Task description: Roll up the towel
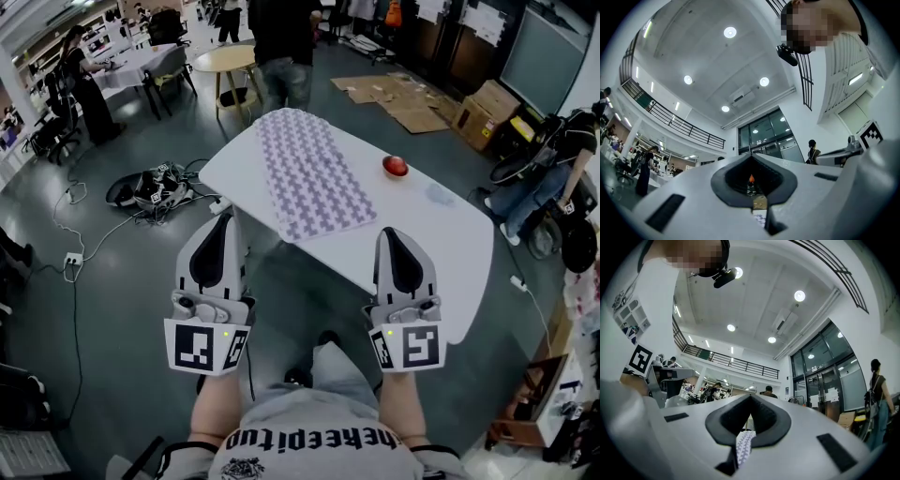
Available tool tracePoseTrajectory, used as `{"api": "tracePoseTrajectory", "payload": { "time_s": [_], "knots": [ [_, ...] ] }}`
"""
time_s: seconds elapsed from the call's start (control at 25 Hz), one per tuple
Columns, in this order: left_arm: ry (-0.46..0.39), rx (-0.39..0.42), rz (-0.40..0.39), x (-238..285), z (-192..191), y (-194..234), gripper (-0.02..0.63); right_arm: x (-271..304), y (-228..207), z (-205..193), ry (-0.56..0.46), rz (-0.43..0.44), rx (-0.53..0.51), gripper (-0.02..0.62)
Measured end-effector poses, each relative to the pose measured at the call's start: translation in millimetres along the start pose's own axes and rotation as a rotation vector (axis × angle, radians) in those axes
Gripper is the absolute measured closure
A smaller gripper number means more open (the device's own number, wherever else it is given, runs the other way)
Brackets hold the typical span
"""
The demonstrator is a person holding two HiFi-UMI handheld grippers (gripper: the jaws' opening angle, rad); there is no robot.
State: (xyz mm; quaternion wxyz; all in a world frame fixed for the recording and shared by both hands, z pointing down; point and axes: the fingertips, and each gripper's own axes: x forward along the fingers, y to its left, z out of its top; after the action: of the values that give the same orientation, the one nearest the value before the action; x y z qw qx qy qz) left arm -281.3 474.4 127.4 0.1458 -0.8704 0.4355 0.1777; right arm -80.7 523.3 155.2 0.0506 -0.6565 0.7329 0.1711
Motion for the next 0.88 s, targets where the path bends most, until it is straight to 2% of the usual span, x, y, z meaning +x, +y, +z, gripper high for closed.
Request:
{"api": "tracePoseTrajectory", "payload": {
  "time_s": [0.16,0.44,0.68,0.88],
  "knots": [
    [0.006,0.004,0.001,18.4,-17.0,15.0,0.615,27.2,-2.9,-12.5,-0.001,0.004,-0.007,0.594],
    [0.0,0.024,0.004,86.9,-47.1,40.1,0.615,99.3,-32.7,-35.0,-0.018,0.013,-0.001,0.594],
    [-0.01,0.036,0.017,153.5,-72.7,58.5,0.615,165.7,-68.3,-53.2,-0.038,0.019,0.004,0.594],
    [-0.02,0.051,0.033,208.2,-87.1,57.6,0.615,209.4,-109.2,-62.1,-0.052,0.032,-0.002,0.594]
  ]
}}
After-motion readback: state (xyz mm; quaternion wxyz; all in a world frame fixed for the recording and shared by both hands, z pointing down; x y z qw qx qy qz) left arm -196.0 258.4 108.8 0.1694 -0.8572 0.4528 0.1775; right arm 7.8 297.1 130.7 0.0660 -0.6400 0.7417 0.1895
